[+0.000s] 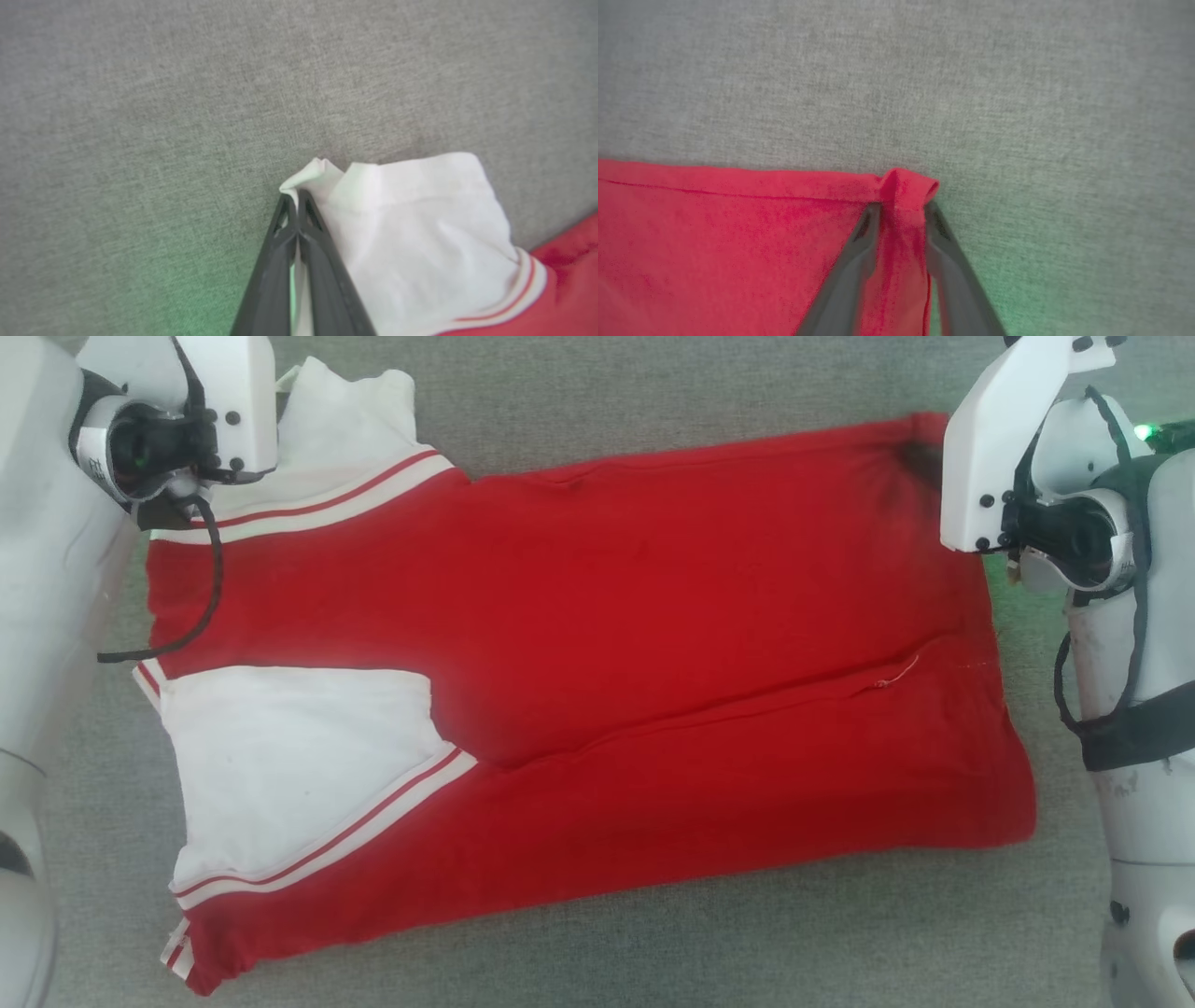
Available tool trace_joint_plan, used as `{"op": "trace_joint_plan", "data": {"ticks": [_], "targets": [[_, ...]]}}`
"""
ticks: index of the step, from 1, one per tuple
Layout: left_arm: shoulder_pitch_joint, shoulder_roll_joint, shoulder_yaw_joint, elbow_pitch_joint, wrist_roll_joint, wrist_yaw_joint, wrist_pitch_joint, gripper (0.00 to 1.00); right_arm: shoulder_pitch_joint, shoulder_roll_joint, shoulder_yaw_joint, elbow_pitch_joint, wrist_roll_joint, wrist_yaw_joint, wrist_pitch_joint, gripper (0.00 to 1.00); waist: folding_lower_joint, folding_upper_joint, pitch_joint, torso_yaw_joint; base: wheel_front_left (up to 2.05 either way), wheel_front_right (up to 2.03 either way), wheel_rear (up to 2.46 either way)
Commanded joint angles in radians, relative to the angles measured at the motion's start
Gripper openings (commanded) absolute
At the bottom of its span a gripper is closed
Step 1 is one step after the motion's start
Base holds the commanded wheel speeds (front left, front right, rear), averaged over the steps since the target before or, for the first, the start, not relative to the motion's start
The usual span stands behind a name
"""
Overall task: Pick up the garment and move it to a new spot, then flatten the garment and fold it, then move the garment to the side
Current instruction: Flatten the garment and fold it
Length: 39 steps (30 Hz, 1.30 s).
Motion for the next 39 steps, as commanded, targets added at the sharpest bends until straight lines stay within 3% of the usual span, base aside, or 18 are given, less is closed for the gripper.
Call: {"op": "trace_joint_plan", "data": {"ticks": [1, 13, 23, 29, 39], "targets": [[0.02, -0.003, -0.016, 0.026, 0.02, -0.006, -0.004, 0.0, 0.054, 0.007, 0.015, 0.043, 0.002, 0.0, 0.025, 0.0, 0.0, -0.0001, -0.005, 0.005, 0.0, 0.0, 0.0], [-0.033, -0.016, -0.033, 0.068, 0.014, -0.035, 0.032, 0.0, 0.088, -0.054, 0.004, -0.077, 0.043, -0.001, -0.037, 0.0, 0.0, -0.0001, -0.103, 0.042, 0.0, 0.0, 0.0], [0.035, 0.02, -0.081, -0.079, 0.033, -0.013, 0.118, 0.0, 0.246, -0.122, -0.012, -0.263, 0.11, -0.001, 0.002, 0.0, 0.0, -0.0001, -0.214, 0.084, 0.0, 0.0, 0.0], [0.154, 0.091, -0.091, -0.306, 0.008, 0.053, 0.181, 0.0, 0.382, -0.144, -0.041, -0.394, 0.122, 0.0, 0.057, 0.0, 0.0, -0.0001, -0.263, 0.109, 0.0, 0.0, 0.0], [0.445, 0.252, -0.102, -0.733, -0.047, 0.225, 0.217, 0.0, 0.586, -0.109, -0.123, -0.522, 0.119, 0.0, 0.117, 0.0, 0.0, -0.0001, -0.297, 0.126, 0.0, 0.0, 0.0]]}}
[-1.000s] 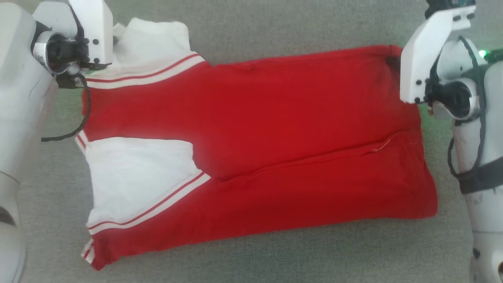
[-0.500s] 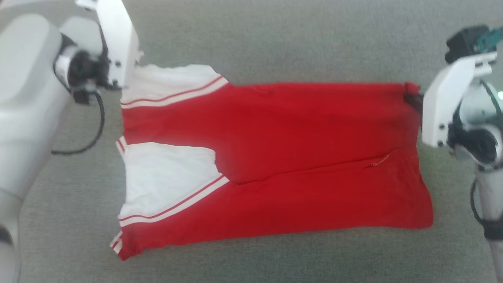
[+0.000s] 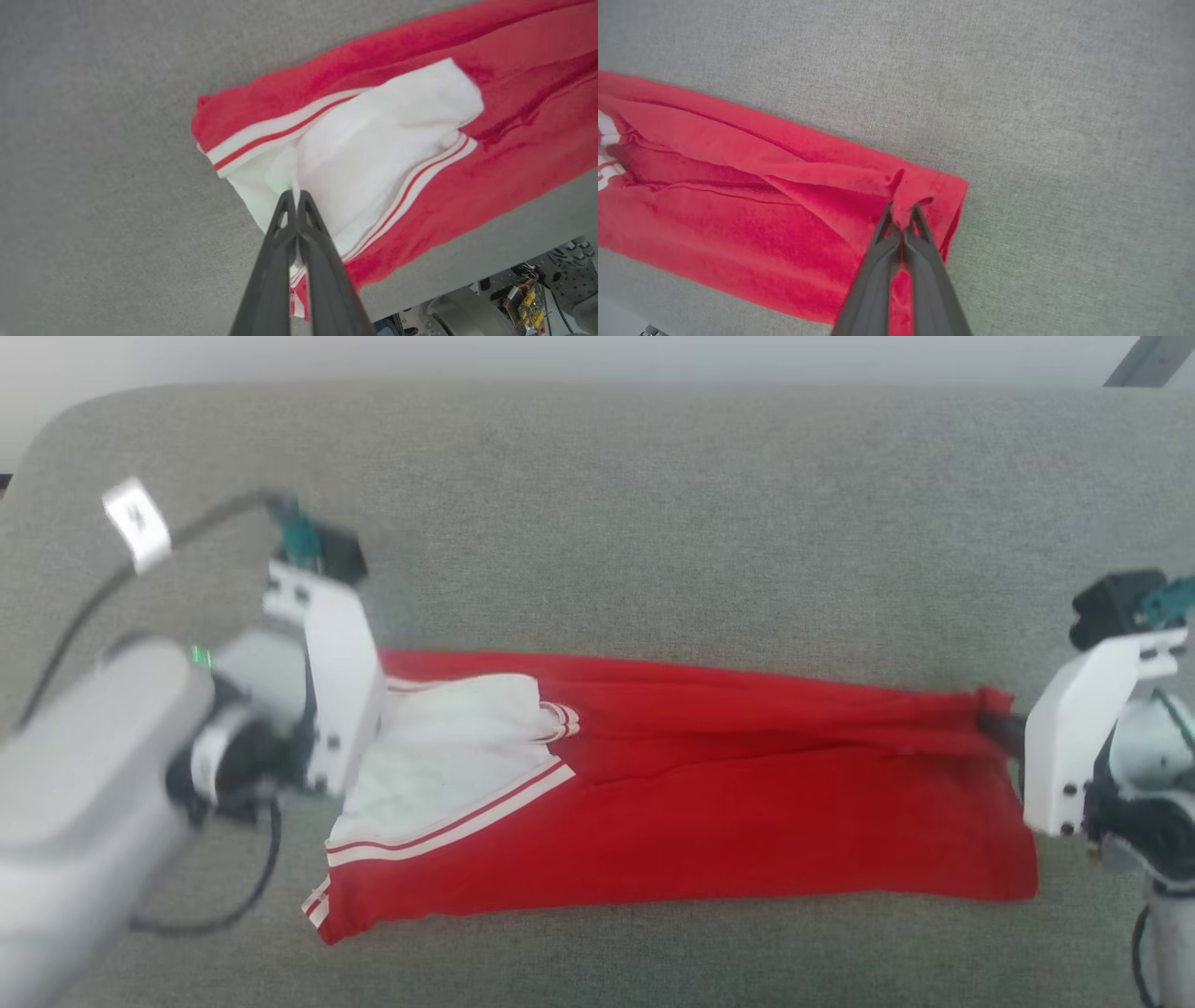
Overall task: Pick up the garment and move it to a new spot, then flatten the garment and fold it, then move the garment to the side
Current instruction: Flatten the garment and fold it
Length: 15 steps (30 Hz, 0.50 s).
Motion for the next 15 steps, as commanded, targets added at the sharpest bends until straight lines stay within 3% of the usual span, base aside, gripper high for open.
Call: {"op": "trace_joint_plan", "data": {"ticks": [1, 8, 9, 10, 11, 12, 15], "targets": [[0.044, 0.017, -0.003, -0.032, -0.011, 0.024, -0.001, 0.0, 0.026, 0.011, -0.009, -0.007, -0.006, -0.001, 0.003, 0.0, 0.0, 0.0, -0.003, 0.0, 0.0, 0.0, 0.0], [0.164, 0.01, -0.015, -0.042, -0.03, 0.062, -0.062, 0.0, 0.064, 0.058, -0.014, 0.059, -0.038, -0.001, -0.026, 0.0, 0.0, 0.0, -0.013, -0.014, 0.0, 0.0, 0.0], [0.174, 0.002, -0.014, -0.027, -0.03, 0.064, -0.074, 0.04, 0.061, 0.061, -0.008, 0.072, -0.04, -0.001, -0.034, 0.0, 0.0, 0.0, -0.017, -0.017, 0.0, 0.0, 0.0], [0.18, -0.004, -0.011, -0.012, -0.024, 0.06, -0.092, 0.32, 0.056, 0.064, -0.004, 0.085, -0.046, -0.001, -0.043, 0.26, 0.0, 0.0, -0.02, -0.019, 0.0, 0.0, 0.0], [0.182, -0.01, -0.01, -0.001, -0.017, 0.049, -0.112, 0.7, 0.049, 0.066, -0.003, 0.095, -0.048, -0.001, -0.056, 0.83, 0.0, 0.0, -0.024, -0.02, 0.0, 0.0, 0.0], [0.187, -0.018, -0.005, 0.015, -0.021, 0.044, -0.13, 0.97, 0.045, 0.067, 0.001, 0.108, -0.051, -0.001, -0.067, 1.0, 0.0, 0.0, -0.03, -0.022, 0.0, 0.0, 0.0], [0.195, -0.027, 0.0, 0.046, -0.013, 0.023, -0.176, 1.0, 0.039, 0.068, 0.007, 0.136, -0.049, -0.001, -0.097, 1.0, 0.0, 0.0, -0.052, -0.022, 0.0, 0.0, 0.0]]}}
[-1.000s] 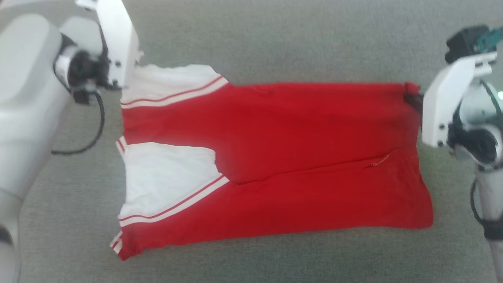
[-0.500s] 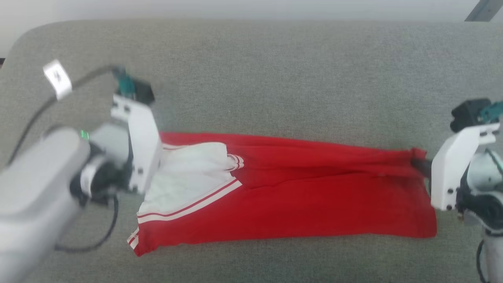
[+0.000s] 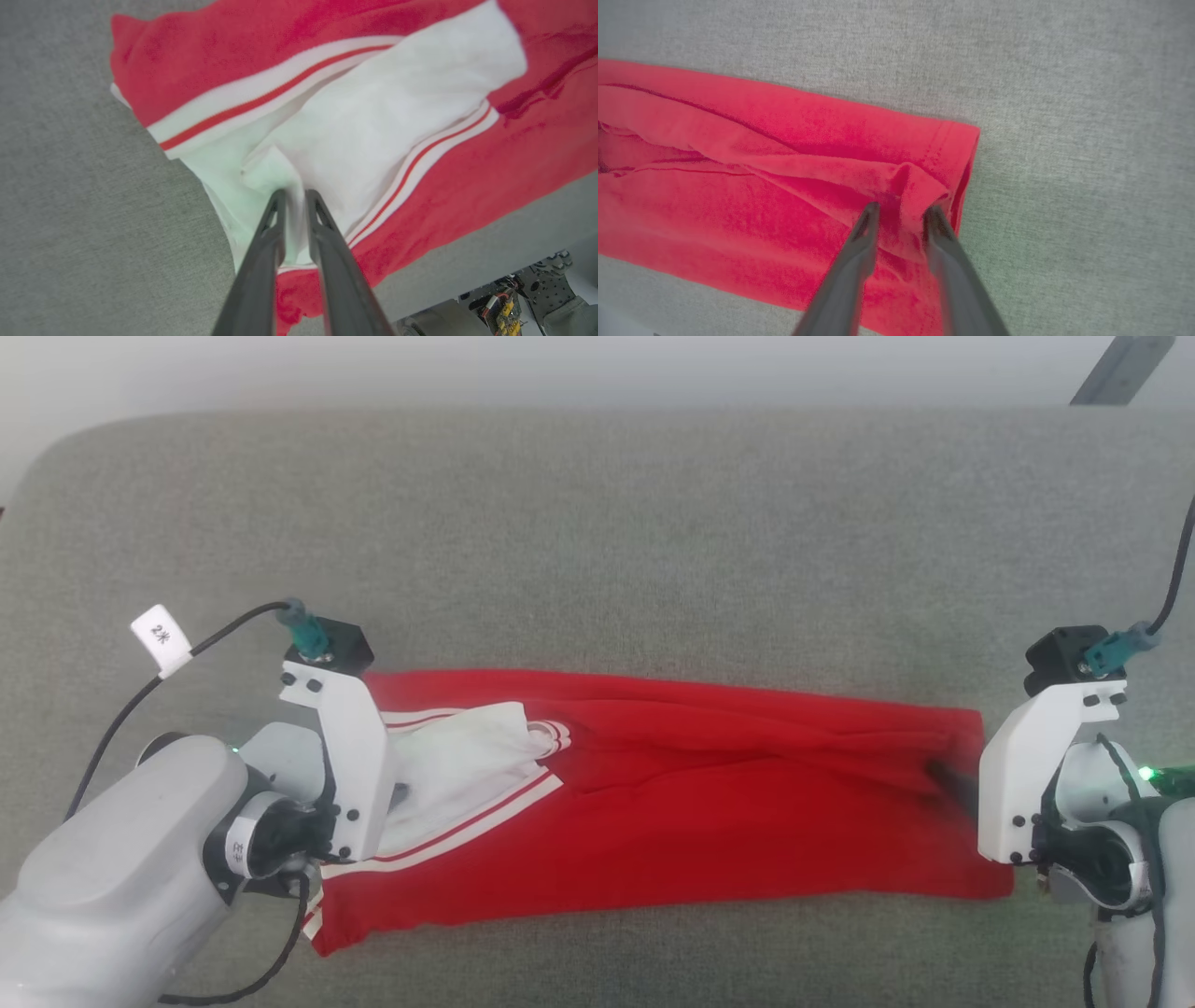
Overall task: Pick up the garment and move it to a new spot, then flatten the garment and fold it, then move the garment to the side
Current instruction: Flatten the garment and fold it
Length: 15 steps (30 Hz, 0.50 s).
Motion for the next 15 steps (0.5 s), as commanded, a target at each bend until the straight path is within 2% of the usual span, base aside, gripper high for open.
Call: {"op": "trace_joint_plan", "data": {"ticks": [1, 8, 15], "targets": [[0.012, -0.001, 0.005, 0.006, 0.013, -0.007, -0.016, 1.0, -0.008, 0.002, 0.001, 0.005, 0.003, -0.001, -0.012, 1.0, 0.0, 0.0, -0.012, 0.0, 0.0, 0.0, 0.0], [0.061, -0.002, 0.03, 0.015, 0.025, -0.023, -0.148, 1.0, 0.02, -0.011, -0.005, 0.028, 0.021, -0.001, -0.064, 1.0, 0.0, 0.0, -0.079, 0.016, 0.0, 0.0, 0.0], [0.168, 0.029, 0.069, -0.027, 0.076, -0.014, -0.376, 1.0, 0.06, -0.005, -0.055, 0.038, 0.041, -0.001, -0.133, 1.0, 0.0, 0.0, -0.142, 0.039, 0.0, 0.0, 0.0]]}}
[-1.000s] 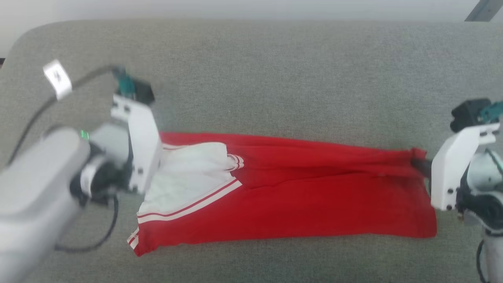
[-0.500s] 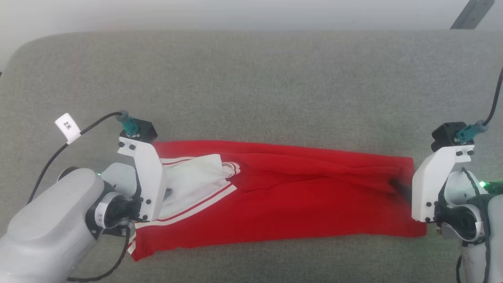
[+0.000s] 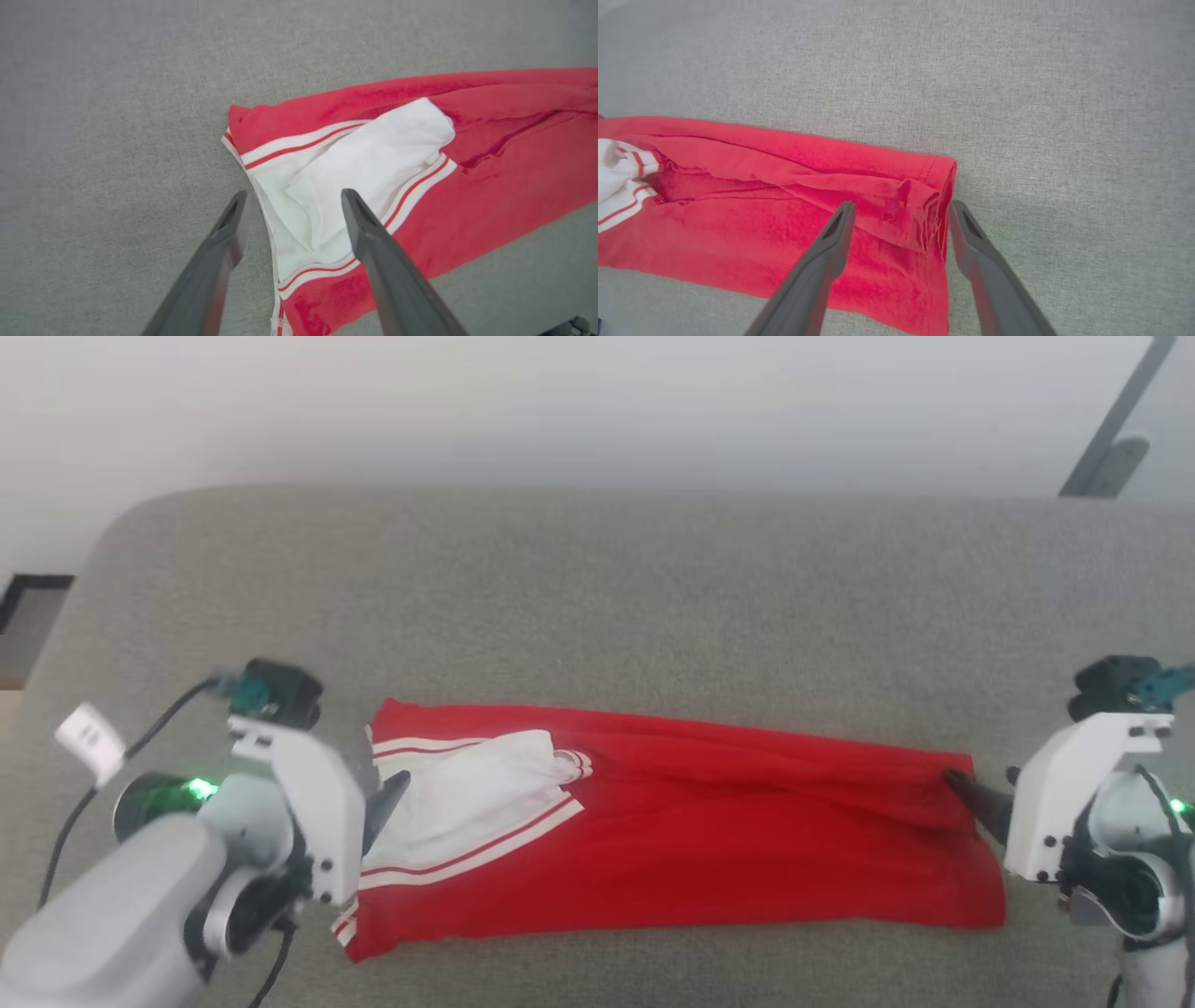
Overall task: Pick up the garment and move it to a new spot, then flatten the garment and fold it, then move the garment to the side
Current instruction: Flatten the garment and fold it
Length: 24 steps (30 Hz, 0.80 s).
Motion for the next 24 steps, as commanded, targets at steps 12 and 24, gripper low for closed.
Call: {"op": "trace_joint_plan", "data": {"ticks": [12, 24], "targets": [[0.237, 0.034, 0.119, -0.04, 0.074, 0.086, -0.463, 1.0, 0.045, -0.016, -0.097, 0.076, 0.011, -0.001, 0.002, 1.0, 0.0, 0.0, -0.047, 0.067, 0.0, 0.0, 0.0], [0.39, -0.031, 0.313, -0.064, 0.156, 0.114, -0.68, 1.0, -0.026, -0.035, -0.162, 0.222, 0.008, -0.001, 0.074, 1.0, 0.0, 0.0, 0.011, 0.135, 0.0, 0.0, 0.0]]}}
